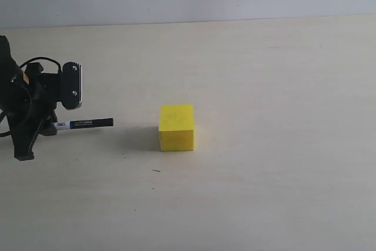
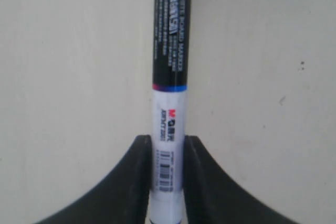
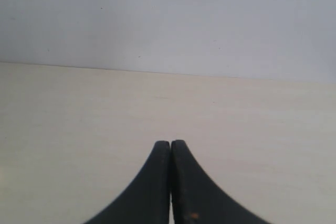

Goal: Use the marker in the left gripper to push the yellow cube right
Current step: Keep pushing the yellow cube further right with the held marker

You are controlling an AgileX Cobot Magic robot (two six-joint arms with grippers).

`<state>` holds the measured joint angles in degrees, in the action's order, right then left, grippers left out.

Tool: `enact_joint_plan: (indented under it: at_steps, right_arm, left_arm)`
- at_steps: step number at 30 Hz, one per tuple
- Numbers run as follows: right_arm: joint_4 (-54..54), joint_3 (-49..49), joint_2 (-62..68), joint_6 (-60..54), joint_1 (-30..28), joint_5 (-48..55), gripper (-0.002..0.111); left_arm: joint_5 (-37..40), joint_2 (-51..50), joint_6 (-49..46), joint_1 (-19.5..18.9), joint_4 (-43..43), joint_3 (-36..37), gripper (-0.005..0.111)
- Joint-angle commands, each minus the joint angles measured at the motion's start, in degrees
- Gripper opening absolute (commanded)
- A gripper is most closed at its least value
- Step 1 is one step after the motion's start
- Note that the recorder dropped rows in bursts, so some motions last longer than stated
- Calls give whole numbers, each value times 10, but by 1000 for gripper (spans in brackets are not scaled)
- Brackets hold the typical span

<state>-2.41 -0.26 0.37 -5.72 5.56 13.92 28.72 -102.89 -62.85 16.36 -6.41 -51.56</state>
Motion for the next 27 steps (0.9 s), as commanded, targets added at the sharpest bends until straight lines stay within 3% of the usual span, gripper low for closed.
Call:
enact_joint_plan:
  at_steps: [1, 9, 17, 20, 27]
  right_arm:
    - [-2, 3, -4, -1, -2, -4, 0]
    - [-2, 3, -4, -1, -2, -4, 0]
    - [-2, 3, -4, -1, -2, -4, 0]
    - [-2, 3, -4, -1, -2, -4, 0]
    - [-2, 3, -4, -1, -2, -4, 0]
  left_arm:
    - [-10, -20, 7, 45, 9, -15, 0]
    - [-33, -57, 54, 170, 13, -59, 0]
    - [55, -23, 87, 127, -7, -66, 0]
    - [47, -28, 87, 127, -5, -66, 0]
    - [-41, -63, 89, 200, 8, -71, 0]
